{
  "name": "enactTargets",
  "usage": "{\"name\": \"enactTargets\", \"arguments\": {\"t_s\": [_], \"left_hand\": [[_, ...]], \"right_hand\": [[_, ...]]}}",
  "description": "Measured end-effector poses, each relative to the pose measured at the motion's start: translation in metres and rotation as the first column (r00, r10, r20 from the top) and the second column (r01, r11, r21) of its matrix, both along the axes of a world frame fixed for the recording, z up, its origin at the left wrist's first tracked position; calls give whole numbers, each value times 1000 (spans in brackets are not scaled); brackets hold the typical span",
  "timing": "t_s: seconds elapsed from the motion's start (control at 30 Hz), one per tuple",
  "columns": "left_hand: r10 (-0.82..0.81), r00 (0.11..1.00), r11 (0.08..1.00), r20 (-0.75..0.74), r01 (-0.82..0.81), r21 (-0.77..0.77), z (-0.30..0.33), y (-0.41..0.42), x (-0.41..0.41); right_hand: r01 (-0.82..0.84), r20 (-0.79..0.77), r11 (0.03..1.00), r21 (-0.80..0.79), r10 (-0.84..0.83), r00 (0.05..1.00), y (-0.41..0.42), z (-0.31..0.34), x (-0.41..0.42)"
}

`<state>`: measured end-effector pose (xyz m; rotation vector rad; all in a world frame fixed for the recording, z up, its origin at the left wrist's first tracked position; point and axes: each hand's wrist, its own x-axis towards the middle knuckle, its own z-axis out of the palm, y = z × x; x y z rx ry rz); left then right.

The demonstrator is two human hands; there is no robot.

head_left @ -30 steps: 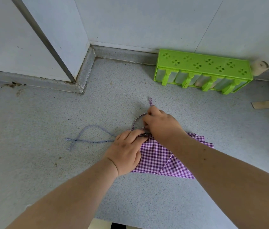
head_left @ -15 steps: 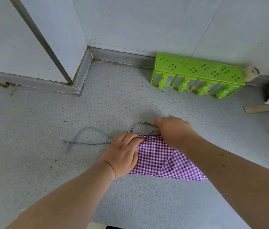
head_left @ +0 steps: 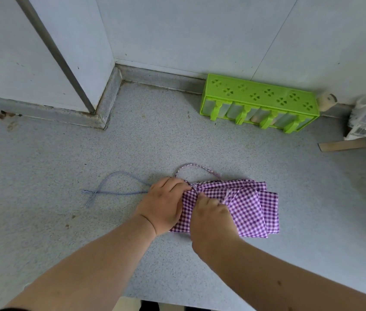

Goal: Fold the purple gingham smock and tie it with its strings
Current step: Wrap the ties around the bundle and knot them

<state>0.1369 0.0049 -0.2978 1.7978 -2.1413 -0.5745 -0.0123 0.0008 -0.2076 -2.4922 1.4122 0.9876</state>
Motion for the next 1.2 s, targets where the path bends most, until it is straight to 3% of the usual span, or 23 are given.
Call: {"name": "enactTargets", "arguments": {"t_s": [0.17,0.37,0.43,0.53,0.6,0.7,0.8,0.87,0.93,1.0,1.07,1.2], "left_hand": [[5,999,1000,-52,-7,-28,0,-3,1],[52,989,999,-135,-54,-7,10,-9,-2],[124,974,992,-191,-129,-15,18,-3,-1],[372,887,916,-275,-398,-45,30,18,6],[536,769,837,-350,-538,100,40,32,12],[679,596,732,-430,-498,465,50,39,12],[796,350,587,-493,-253,769,61,26,3],[852,212,503,-479,-79,860,66,13,-1],[877,102,472,-469,-7,882,68,2,-4],[882,37,471,-470,-13,882,72,-6,-7],[892,32,451,-450,-5,893,77,-10,-9],[879,-96,471,-466,37,881,93,-14,-17]], "right_hand": [[-88,-144,996,-33,83,986,3,-18,18],[-189,-212,981,-49,174,962,3,-17,20],[-207,-211,978,-27,196,958,0,-11,21],[-115,-85,993,-1,115,990,-9,1,19],[15,52,999,36,-17,998,-19,12,16],[138,237,980,146,-170,957,-38,32,7],[214,347,915,342,-335,876,-54,56,-4],[245,398,849,469,-450,799,-61,66,-15],[302,425,758,578,-596,682,-66,70,-28],[348,422,634,691,-744,517,-67,68,-41],[366,395,512,777,-849,350,-65,66,-51],[339,361,403,850,-915,182,-56,58,-61]]}}
